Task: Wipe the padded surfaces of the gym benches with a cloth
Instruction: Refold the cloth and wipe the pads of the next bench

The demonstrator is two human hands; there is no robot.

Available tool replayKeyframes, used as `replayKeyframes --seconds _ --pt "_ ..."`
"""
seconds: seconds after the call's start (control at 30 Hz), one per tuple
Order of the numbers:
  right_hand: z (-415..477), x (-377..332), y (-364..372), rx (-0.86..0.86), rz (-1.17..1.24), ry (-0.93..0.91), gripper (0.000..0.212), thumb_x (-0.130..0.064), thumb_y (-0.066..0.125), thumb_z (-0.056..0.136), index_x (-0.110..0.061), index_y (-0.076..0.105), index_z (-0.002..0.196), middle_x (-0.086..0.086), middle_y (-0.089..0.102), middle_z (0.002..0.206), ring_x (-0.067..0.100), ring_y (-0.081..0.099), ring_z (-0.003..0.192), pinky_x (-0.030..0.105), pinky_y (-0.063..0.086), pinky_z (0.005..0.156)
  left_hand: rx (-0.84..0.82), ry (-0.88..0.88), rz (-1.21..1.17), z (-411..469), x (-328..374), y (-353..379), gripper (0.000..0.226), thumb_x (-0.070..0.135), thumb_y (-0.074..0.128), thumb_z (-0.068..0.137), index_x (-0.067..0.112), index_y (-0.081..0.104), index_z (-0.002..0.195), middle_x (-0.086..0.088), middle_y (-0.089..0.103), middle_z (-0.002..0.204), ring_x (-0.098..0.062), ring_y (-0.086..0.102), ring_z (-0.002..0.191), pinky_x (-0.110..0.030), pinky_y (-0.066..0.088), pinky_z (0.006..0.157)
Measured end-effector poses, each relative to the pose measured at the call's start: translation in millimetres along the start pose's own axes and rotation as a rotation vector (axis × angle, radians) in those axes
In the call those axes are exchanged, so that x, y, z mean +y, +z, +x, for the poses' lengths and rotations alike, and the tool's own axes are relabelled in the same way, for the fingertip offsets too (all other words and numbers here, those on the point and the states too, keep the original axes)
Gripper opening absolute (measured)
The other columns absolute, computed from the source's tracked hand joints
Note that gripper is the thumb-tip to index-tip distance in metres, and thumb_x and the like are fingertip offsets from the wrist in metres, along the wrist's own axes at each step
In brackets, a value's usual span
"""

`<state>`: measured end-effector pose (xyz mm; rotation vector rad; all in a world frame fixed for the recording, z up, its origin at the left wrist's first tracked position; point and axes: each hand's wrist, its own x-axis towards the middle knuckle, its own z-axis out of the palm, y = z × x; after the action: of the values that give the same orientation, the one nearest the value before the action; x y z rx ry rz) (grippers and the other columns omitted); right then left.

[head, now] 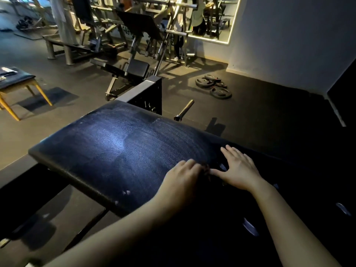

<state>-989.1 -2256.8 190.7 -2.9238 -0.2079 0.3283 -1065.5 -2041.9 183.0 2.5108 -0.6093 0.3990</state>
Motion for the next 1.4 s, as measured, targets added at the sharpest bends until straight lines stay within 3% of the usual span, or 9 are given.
replayKeyframes --seconds 0.1,0.23,0.33,0.53,0.63,0.93,1.07,1.23,1.4 --pt "-1.2 3.3 1.5 0.01 0.034 -0.003 0.124 -0.098 0.04 0.064 -0.026 0.015 0.163 -0.006 0.005 0.171 0.012 0.001 0.156 0.043 0.005 0.127 0.042 0.033 0.132 -12.3 -52.7 -35.5 0.016 0.035 0.068 0.089 0.026 0.069 0.102 0.003 0.063 0.093 -0.021 0.062 0.085 -0.033 0.051 0.074" --pt "-2.5 -0.9 2.9 0.024 0.04 0.001 0.119 -0.093 0.047 0.071 -0.025 0.015 0.163 -0.004 0.005 0.171 0.013 0.002 0.157 0.043 0.004 0.127 0.2 -0.419 0.337 -20.9 -158.5 -105.7 0.012 0.023 0.075 0.087 0.016 0.072 0.097 -0.012 0.07 0.097 -0.038 0.066 0.09 -0.042 0.049 0.076" --pt "-0.2 -4.0 0.8 0.018 0.024 0.012 0.119 -0.092 0.05 0.071 -0.024 0.016 0.163 -0.003 0.007 0.171 0.015 0.003 0.157 0.044 0.005 0.127 0.289 -0.604 0.301 -17.0 -142.5 -102.0 0.019 0.027 0.066 0.095 0.008 0.069 0.091 -0.02 0.068 0.095 -0.043 0.064 0.087 -0.044 0.048 0.074" --pt "-2.0 -5.7 -2.1 0.016 0.014 0.007 0.118 -0.091 0.05 0.073 -0.021 0.018 0.162 -0.001 0.011 0.17 0.015 0.006 0.157 0.046 0.009 0.126 0.116 -0.087 0.031 -30.8 13.0 -4.4 0.017 0.029 0.063 0.087 0.018 0.07 0.099 -0.004 0.065 0.092 -0.027 0.063 0.083 -0.036 0.051 0.074" --pt "-5.9 -5.9 -3.7 0.05 0.036 0.022 0.115 -0.09 0.051 0.073 -0.021 0.025 0.161 -0.001 0.018 0.169 0.015 0.012 0.156 0.045 0.013 0.126 0.048 0.151 0.031 -54.1 21.4 -9.4 0.016 0.025 0.068 0.087 0.018 0.067 0.102 0.0 0.061 0.092 -0.023 0.059 0.083 -0.035 0.05 0.074" --pt "-90.1 -77.0 23.1 0.352 0.036 -0.051 0.067 -0.057 0.056 0.096 -0.018 0.046 0.15 -0.001 0.041 0.158 0.016 0.033 0.147 0.04 0.016 0.125 0.265 -0.453 0.264 -78.8 -152.1 -129.1 0.02 0.026 0.068 0.095 0.006 0.069 0.092 -0.017 0.067 0.092 -0.041 0.064 0.085 -0.041 0.044 0.069" --pt "-131.6 -114.5 53.9 0.403 0.038 -0.027 0.054 -0.047 0.058 0.097 -0.018 0.056 0.142 -0.001 0.05 0.15 0.015 0.042 0.141 0.035 0.024 0.121 0.231 -0.254 0.089 -89.6 -81.2 -76.3 0.014 0.027 0.07 0.094 0.014 0.068 0.089 -0.006 0.064 0.088 -0.028 0.062 0.082 -0.03 0.04 0.07" --pt "-150.7 -124.3 81.6 0.467 0.037 0.05 0.044 -0.038 0.056 0.101 -0.015 0.062 0.137 0.002 0.056 0.147 0.015 0.045 0.141 0.038 0.029 0.118 0.158 0.13 -0.017 -121.1 -33.9 -62.1 0.023 0.031 0.052 0.097 0.017 0.069 0.102 -0.002 0.062 0.094 -0.024 0.058 0.086 -0.038 0.051 0.075" --pt "-152.0 -127.4 95.6 0.564 0.018 0.061 0.043 -0.038 0.049 0.103 -0.015 0.064 0.136 0.001 0.057 0.147 0.015 0.046 0.141 0.04 0.029 0.12 0.274 -0.134 0.209 -129.5 -162.4 -136.0 0.036 0.04 0.048 0.098 0.011 0.069 0.091 -0.008 0.064 0.087 -0.031 0.06 0.081 -0.04 0.048 0.071"
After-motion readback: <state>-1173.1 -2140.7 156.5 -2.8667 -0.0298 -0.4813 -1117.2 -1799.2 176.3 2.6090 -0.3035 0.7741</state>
